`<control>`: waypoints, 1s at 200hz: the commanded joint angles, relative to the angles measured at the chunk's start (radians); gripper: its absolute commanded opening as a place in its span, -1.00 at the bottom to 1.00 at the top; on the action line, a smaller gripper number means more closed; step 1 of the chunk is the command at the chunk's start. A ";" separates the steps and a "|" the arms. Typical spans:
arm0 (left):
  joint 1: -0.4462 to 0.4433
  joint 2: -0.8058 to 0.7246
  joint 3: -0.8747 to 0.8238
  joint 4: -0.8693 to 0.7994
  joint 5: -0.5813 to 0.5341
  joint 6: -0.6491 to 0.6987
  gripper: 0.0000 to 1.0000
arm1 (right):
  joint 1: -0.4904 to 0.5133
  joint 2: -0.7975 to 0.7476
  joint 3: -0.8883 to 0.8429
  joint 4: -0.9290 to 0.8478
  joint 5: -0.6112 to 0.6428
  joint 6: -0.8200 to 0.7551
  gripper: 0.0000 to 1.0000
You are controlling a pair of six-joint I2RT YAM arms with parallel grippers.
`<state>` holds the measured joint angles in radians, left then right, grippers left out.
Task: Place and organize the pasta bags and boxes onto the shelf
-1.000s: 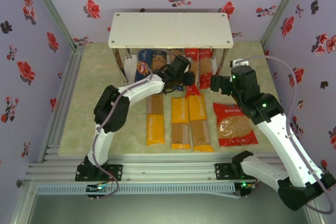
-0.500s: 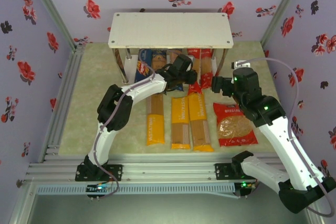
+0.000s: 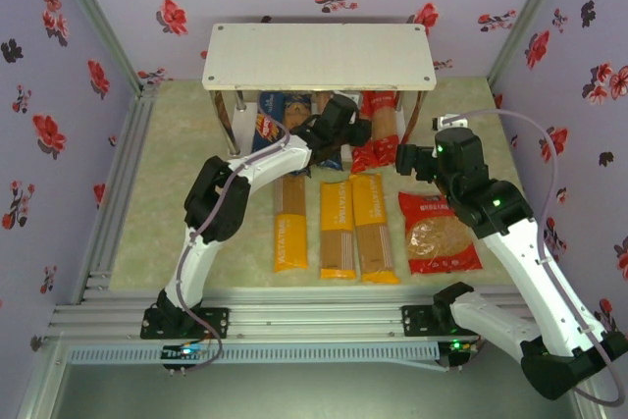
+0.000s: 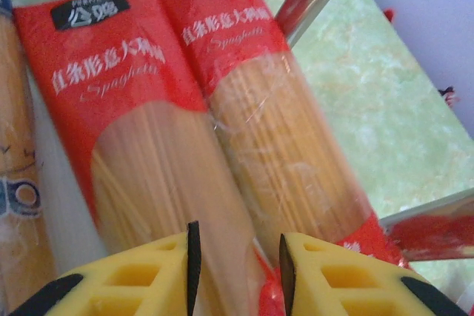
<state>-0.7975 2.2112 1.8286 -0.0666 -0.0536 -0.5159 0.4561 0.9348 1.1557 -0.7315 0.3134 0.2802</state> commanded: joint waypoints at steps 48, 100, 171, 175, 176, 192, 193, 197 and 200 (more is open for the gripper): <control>-0.002 -0.006 0.011 0.006 -0.028 0.050 -0.37 | -0.010 -0.022 -0.018 -0.026 0.015 0.005 0.98; -0.039 -0.166 -0.157 -0.032 -0.028 0.154 -0.86 | -0.014 -0.024 -0.034 -0.069 0.015 0.026 0.96; -0.161 -0.437 -0.321 -0.170 -0.060 0.230 -0.26 | -0.124 0.073 -0.069 -0.247 0.045 0.135 0.99; -0.162 -0.457 -0.343 -0.168 -0.055 0.218 -0.15 | -0.132 0.073 -0.086 -0.246 0.032 0.142 0.99; -0.163 -0.462 -0.349 -0.167 -0.053 0.216 -0.14 | -0.134 0.073 -0.091 -0.245 0.030 0.146 0.99; -0.161 -0.541 -0.431 -0.162 -0.029 0.177 -0.01 | -0.162 0.073 -0.173 -0.206 -0.025 0.180 0.99; -0.161 -0.545 -0.436 -0.161 -0.025 0.176 0.00 | -0.162 0.073 -0.179 -0.203 -0.027 0.181 0.99; -0.161 -0.563 -0.457 -0.161 -0.017 0.171 0.04 | -0.170 0.074 -0.198 -0.191 -0.038 0.191 0.99; -0.160 -0.577 -0.472 -0.157 -0.007 0.166 0.09 | -0.176 0.075 -0.213 -0.181 -0.046 0.197 0.99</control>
<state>-0.9714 1.7283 1.4532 -0.1974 -0.0807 -0.3122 0.3157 1.0069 1.0401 -0.8967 0.3359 0.3958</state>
